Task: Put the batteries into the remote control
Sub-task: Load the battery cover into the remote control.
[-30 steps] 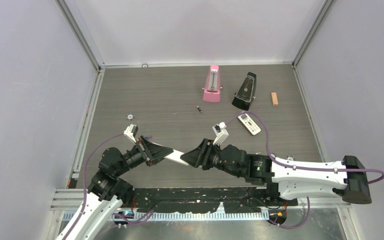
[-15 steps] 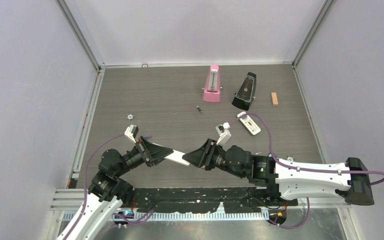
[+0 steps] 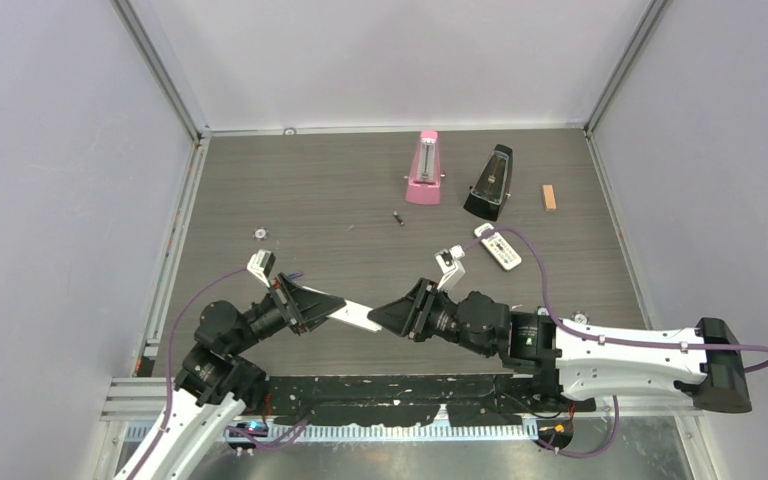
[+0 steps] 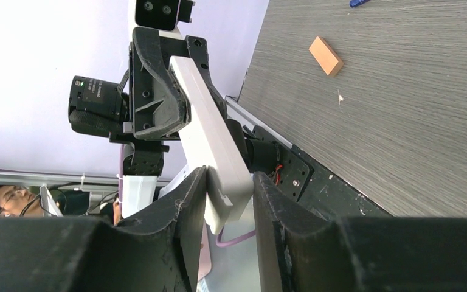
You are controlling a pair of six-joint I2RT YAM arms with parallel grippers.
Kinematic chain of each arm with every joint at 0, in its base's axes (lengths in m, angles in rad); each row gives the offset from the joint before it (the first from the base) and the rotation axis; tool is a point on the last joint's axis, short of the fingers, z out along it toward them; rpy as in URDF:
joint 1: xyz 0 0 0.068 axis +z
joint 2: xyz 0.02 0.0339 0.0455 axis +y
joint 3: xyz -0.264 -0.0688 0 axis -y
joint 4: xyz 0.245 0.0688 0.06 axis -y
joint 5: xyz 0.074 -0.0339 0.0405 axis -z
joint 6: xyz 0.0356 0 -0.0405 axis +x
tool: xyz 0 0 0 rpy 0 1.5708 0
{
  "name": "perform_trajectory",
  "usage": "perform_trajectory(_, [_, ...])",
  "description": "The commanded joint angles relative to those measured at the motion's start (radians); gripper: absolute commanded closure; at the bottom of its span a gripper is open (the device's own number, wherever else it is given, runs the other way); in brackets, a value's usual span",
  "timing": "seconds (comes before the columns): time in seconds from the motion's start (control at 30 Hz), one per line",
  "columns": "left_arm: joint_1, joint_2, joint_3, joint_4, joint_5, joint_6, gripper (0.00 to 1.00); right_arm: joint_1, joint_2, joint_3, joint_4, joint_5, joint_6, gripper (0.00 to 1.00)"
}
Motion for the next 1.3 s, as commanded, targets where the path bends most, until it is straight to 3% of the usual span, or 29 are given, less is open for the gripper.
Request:
perform_trajectory(0.0, [0.011,0.007,0.077,-0.008,-0.070,0.087,1.00,0.001,-0.061,-0.013,-0.025,0.021,-0.018,0.93])
perform_trajectory(0.27, [0.011,0.023,0.098,-0.014,-0.060,0.102,1.00,0.001,-0.026,0.017,-0.014,0.009,-0.042,0.92])
perform_trajectory(0.53, [0.011,0.018,0.096,0.002,-0.031,0.088,1.00,0.001,0.047,0.032,0.056,-0.021,-0.041,0.83])
perform_trajectory(0.87, [0.011,0.016,0.073,0.066,0.036,0.019,1.00,0.001,0.098,0.041,0.116,-0.037,-0.051,0.64])
perform_trajectory(1.27, [0.011,0.004,0.081,0.099,0.059,-0.007,1.00,0.001,0.131,0.058,0.113,-0.045,-0.044,0.54])
